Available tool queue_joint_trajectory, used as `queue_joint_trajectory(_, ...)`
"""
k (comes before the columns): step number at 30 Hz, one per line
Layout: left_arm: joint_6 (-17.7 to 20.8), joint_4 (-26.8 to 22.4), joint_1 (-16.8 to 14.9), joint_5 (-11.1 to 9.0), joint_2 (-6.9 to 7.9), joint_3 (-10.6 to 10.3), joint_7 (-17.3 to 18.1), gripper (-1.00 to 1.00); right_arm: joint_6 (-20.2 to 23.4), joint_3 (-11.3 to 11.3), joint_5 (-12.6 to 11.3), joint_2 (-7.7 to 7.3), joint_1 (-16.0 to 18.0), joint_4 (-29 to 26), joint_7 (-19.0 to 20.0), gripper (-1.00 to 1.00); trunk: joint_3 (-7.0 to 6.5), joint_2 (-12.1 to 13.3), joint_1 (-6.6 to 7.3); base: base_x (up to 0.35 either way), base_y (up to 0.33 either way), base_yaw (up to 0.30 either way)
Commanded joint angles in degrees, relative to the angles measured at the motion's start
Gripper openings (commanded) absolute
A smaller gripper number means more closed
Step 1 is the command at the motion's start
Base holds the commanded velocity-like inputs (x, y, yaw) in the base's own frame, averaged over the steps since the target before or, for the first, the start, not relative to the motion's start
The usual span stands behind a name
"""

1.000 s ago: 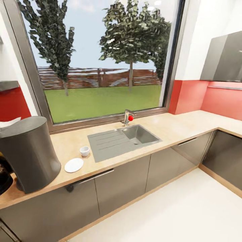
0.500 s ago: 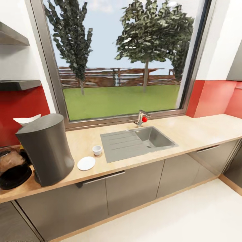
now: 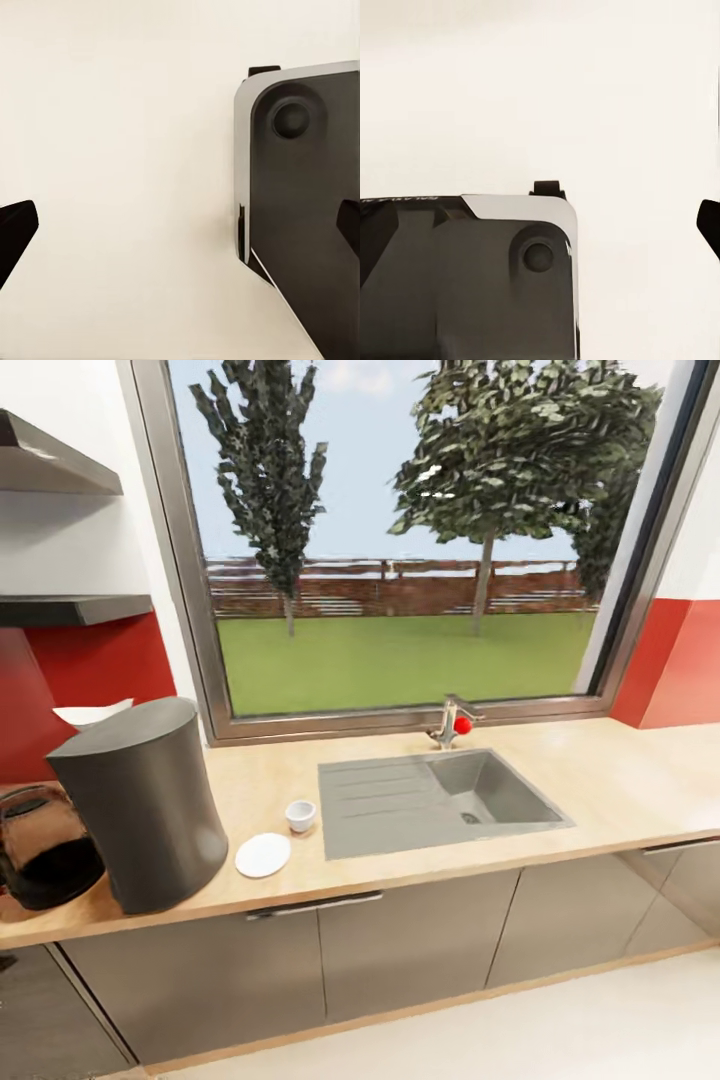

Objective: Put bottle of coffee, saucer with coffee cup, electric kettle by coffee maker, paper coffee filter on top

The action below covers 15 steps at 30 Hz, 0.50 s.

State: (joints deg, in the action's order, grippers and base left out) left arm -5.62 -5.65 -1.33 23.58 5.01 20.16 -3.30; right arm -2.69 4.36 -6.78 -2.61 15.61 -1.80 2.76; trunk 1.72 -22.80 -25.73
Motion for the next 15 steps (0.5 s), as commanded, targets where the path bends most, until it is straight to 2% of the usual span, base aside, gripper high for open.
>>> queue_joint_trajectory(1,-0.27,0.11,-0.08,0.60,0.00,0.39,-0.21,1.00,-0.21,0.46,-0.60,-0.03,0.04,0.04,0.23,1.00,0.15,-0.12,-0.06,0.233,-0.252,0.277)
queue_joint_trajectory(6,-0.30,0.11,-0.08,0.59,-0.04,0.36,-0.21,1.00,-0.21,0.45,-0.60,-0.03,0.04,0.07,0.23,1.00,0.29,-0.12,-0.06,0.216,-0.259,0.277)
queue_joint_trajectory(10,-0.35,0.11,-0.08,0.59,-0.01,0.33,-0.21,1.00,-0.21,0.46,-0.60,-0.03,0.04,0.08,0.23,1.00,0.40,-0.12,-0.06,0.100,-0.276,0.276)
queue_joint_trajectory(15,-0.36,0.11,-0.08,0.60,0.00,0.31,-0.21,1.00,-0.21,0.46,-0.60,-0.03,0.04,0.06,0.23,1.00,0.53,-0.12,-0.06,0.016,-0.082,0.277)
